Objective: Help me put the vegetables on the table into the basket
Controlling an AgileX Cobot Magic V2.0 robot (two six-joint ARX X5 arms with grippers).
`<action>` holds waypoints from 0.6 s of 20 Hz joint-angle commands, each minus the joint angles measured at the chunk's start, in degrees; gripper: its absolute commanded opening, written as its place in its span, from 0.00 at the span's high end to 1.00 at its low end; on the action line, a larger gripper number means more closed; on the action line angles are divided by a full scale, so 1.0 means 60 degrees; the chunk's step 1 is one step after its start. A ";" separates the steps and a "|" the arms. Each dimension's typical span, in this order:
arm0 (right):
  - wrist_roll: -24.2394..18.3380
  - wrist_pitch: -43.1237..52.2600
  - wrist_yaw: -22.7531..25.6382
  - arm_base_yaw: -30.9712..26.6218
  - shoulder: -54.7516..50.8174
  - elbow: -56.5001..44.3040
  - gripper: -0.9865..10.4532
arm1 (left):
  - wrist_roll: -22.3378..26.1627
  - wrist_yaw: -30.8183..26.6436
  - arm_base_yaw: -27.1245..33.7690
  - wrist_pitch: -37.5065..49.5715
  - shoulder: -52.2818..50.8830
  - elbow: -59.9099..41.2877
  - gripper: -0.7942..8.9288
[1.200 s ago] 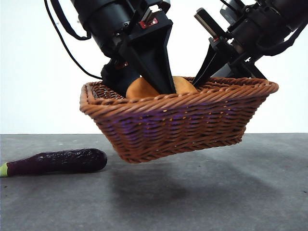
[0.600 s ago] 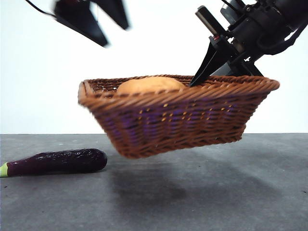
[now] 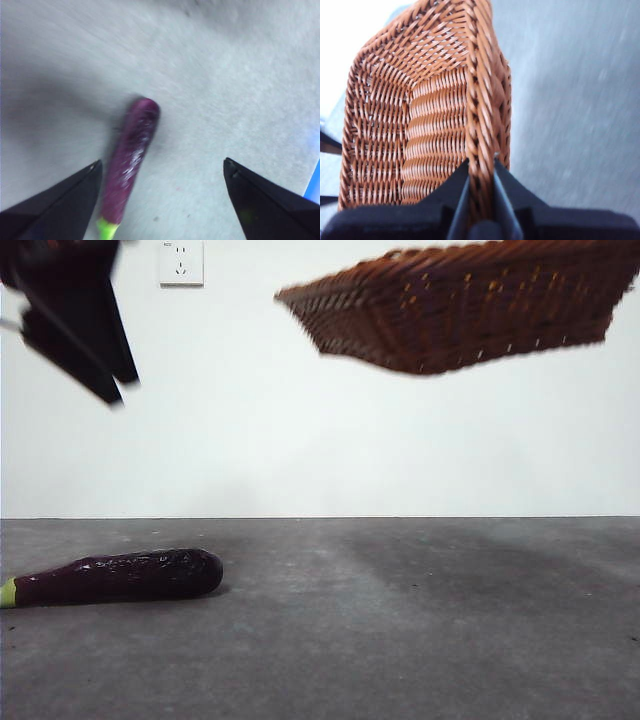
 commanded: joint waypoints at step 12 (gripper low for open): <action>-0.0849 -0.0863 -0.0240 -0.0091 -0.0109 0.0506 0.92 | 0.0656 0.0153 -0.0189 0.1475 0.3300 -0.0022 0.50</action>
